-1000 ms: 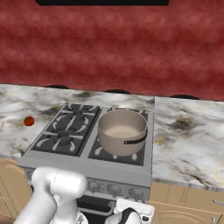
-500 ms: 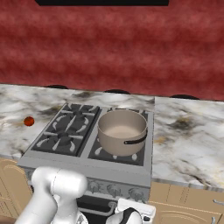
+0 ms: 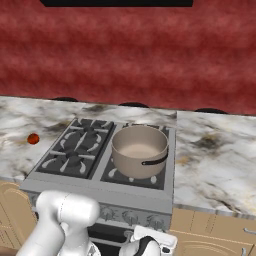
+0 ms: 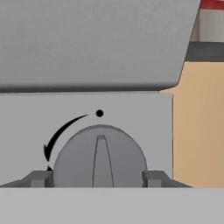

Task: Turn on the burner for the pot on the stove. Wait thirty seconds for the pot to heat up. Then add the tomato to the pot.

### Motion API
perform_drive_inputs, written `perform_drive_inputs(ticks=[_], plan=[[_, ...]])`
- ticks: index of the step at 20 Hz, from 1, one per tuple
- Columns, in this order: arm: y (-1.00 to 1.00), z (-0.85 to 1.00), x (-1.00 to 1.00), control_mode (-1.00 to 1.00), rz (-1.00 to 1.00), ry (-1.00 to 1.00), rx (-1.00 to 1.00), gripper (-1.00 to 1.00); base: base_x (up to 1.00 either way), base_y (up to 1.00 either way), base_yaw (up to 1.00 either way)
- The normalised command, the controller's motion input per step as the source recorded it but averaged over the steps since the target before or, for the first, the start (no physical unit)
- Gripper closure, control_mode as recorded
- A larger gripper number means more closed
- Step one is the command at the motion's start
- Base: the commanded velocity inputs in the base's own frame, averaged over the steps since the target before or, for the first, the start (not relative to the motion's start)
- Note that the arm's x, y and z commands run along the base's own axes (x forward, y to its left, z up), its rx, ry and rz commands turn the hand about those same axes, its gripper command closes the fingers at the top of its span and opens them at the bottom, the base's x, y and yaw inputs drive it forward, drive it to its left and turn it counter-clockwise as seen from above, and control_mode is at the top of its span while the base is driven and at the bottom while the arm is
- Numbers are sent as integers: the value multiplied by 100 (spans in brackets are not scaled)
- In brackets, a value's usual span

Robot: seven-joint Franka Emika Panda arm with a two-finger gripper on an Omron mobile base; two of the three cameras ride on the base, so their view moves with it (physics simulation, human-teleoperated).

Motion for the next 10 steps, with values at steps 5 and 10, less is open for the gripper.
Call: perform_drive_inputs(ticks=[5,10], plan=[[0,-7,38,-100,2,0,0,100,0,0,0],[0,0,23,-100,15,-3,-4,100,0,0,0]])
